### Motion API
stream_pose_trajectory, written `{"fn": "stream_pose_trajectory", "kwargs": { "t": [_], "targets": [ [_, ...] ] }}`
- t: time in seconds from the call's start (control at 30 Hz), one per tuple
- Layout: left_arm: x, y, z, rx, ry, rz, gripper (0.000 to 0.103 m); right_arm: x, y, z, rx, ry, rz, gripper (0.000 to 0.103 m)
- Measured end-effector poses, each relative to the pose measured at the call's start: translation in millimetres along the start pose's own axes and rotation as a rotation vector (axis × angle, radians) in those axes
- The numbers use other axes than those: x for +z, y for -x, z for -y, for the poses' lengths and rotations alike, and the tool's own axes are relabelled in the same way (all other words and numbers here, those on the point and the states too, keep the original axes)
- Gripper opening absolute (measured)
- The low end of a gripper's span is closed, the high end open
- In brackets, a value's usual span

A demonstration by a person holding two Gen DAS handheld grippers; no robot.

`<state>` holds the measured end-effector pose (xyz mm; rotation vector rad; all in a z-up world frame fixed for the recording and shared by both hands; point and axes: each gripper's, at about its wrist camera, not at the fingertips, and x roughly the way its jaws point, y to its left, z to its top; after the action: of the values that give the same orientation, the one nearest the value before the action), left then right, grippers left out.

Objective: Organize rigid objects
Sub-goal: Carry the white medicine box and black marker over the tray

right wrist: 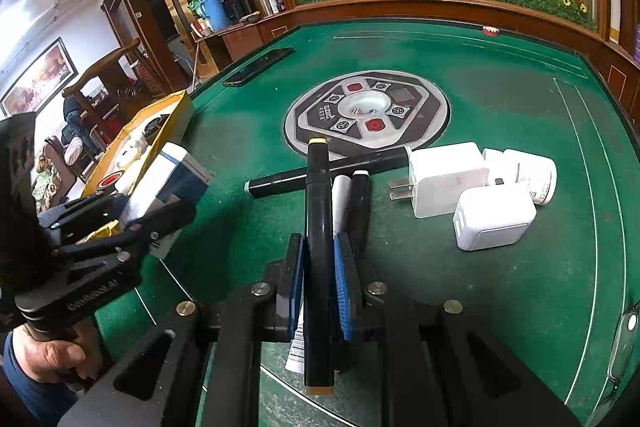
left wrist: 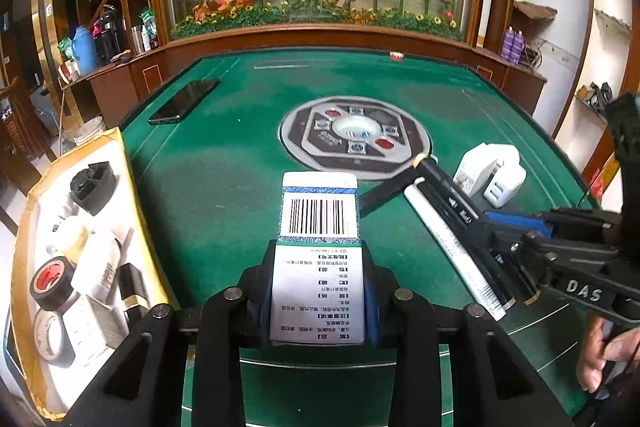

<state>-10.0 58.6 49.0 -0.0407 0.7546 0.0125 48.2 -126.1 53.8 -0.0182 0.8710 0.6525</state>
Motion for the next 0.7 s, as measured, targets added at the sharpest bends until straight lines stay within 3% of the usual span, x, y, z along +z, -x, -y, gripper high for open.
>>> {"fn": "stream_pose_trajectory", "kwargs": {
  "t": [0.3, 0.47, 0.7],
  "targets": [
    [16.3, 40.8, -50.1, -0.045, 0.133, 0.078, 0.037, 2.5, -1.8, -12.7, 0.063, 0.009, 0.006, 0.014],
    [20.6, 58.2, -103.3, 0.005, 0.222, 0.109, 0.037, 10.5, -5.1, -40.3, 0.134, 0.038, -0.013, 0.014],
    [15.4, 67.6, -189.0, 0.093, 0.343, 0.089, 0.037, 36.5, -17.5, -105.1, 0.250, 0.112, -0.056, 0.014]
  ]
}}
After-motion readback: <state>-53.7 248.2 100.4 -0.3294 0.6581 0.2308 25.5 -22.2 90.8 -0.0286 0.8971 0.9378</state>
